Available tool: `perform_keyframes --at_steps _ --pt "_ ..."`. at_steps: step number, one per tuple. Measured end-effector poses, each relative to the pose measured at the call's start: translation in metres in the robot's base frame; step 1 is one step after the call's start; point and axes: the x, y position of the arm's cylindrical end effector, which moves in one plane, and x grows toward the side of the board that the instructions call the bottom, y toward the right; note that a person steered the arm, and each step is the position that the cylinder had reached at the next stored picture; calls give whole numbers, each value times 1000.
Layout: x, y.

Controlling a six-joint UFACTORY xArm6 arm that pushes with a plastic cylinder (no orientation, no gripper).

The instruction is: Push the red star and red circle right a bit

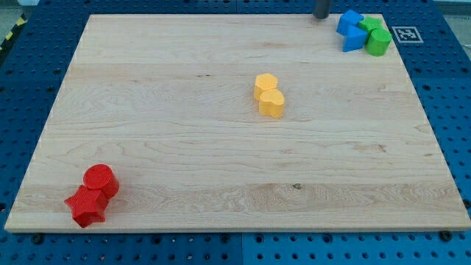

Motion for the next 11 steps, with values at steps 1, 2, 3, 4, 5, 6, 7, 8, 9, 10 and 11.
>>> perform_keyframes --at_steps 1,2,3,4,5,6,7,8,9,10,11 --pt "20 12" --pt "35 12" --pt "34 9" --pt "34 -28" --pt "35 -79" --pt "37 -111" --pt "37 -124" --pt "37 -141" --pt "62 -232" --pt "76 -275" --pt "76 -275"
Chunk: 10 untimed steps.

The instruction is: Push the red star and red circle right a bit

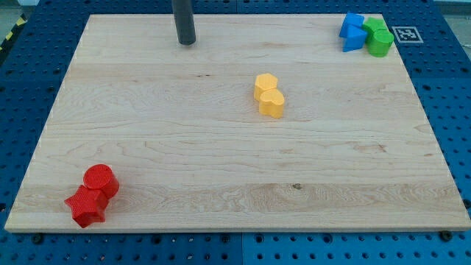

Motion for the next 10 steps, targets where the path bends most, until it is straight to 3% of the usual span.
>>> perform_keyframes --at_steps 1,2,4,6,7,9,10 --pt "4 -34" --pt "28 -123" --pt "160 -207" --pt "307 -188" --pt "350 -161" --pt "349 -120" --pt "349 -73"
